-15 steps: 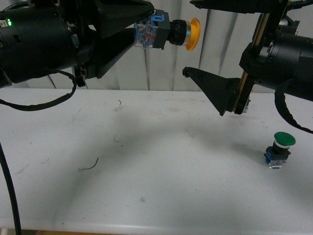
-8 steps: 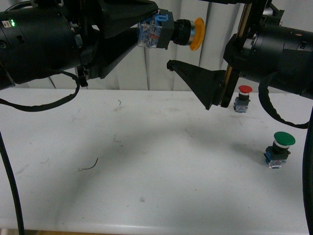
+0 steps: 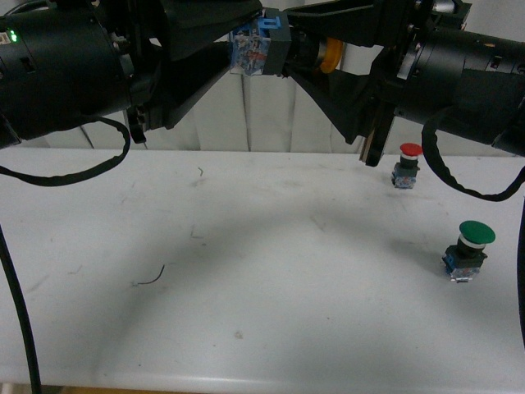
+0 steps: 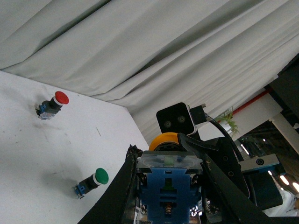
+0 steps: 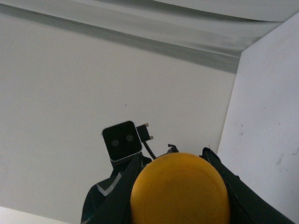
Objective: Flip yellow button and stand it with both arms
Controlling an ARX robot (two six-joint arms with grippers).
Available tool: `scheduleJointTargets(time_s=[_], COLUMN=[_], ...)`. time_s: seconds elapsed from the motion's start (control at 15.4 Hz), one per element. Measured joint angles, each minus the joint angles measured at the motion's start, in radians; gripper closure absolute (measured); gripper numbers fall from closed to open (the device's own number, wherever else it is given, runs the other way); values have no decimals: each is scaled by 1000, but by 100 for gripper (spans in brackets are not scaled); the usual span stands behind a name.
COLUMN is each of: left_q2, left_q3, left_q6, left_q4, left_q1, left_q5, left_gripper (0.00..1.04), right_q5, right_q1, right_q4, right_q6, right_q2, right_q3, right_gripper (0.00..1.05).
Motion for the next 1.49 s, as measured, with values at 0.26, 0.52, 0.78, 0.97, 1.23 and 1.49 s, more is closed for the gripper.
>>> scheduleJointTargets(time_s=[0.26, 0.52, 0.78, 0.97, 1.23, 1.49], left_q2=[0, 0, 0, -71, -386, -564], left_q3=[0, -5, -7, -45, -199, -264], left_q6=[0, 0, 0, 25, 280, 448], left_q4=[-3, -3, 1, -79, -404, -567], left_q1=[0, 0, 16, 121, 247, 237], left_q5=[0, -3, -4, 8, -60, -114], left_gripper=[73, 26, 7, 7, 7, 7], right_q5=[-2, -13, -13, -3, 20, 20], right_q1=[0, 0, -8, -35, -48, -45], right_q4=[0, 8, 8, 8, 8, 8], right_q6=[0, -1, -2, -5, -23, -24], right_q2=[0, 0, 0, -2, -2, -2], right_q3=[0, 0, -1, -11, -12, -10], right_gripper=[70, 70, 70, 70, 70, 70])
